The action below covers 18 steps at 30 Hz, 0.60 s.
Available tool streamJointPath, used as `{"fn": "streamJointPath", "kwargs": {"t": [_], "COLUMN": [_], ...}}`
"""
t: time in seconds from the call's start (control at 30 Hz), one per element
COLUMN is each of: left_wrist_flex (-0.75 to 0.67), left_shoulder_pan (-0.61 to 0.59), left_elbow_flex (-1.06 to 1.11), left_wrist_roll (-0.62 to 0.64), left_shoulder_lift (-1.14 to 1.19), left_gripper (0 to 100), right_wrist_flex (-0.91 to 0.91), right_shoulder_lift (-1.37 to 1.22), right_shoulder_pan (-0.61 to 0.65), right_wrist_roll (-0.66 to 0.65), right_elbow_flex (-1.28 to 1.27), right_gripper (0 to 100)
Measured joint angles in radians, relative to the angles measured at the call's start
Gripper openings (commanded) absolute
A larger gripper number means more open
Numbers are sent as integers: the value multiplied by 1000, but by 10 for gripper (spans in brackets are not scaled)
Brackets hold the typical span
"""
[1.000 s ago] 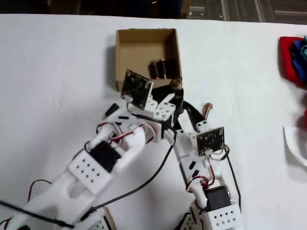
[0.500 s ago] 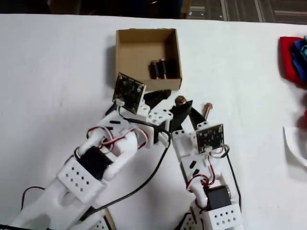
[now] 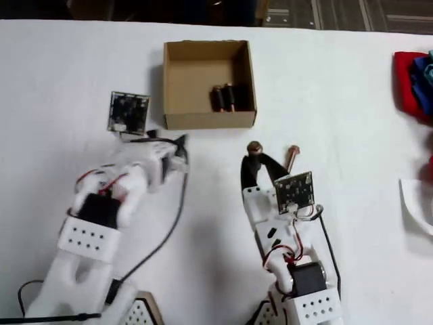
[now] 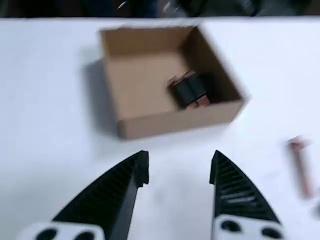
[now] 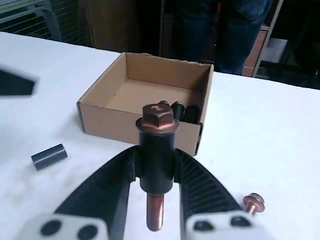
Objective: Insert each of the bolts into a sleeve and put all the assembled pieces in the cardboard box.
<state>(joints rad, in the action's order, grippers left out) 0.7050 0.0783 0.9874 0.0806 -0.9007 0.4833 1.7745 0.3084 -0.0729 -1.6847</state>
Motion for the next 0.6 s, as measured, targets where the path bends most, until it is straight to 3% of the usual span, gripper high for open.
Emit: {"fn": "streamJointPath", "kwargs": {"t": [0.17,0.4,0.6], "left_wrist_flex": [3,-118,-226], "left_shoulder_pan": [-141,-152,-157], "left_elbow_flex": [153,364,437], "left_wrist_roll": [-327,-379,-381], "left_shoulder_lift": [0,0,-2], "left_gripper": [211,211,211], "right_wrist_flex": [46,213,270], "right_shoulder_lift": [2,-60,-450], "right_shoulder_pan": [-43,-48,-44], "right_wrist_roll": [0,0,0], "right_elbow_flex": [8,230,568], "right_gripper": [19,19,19]}}
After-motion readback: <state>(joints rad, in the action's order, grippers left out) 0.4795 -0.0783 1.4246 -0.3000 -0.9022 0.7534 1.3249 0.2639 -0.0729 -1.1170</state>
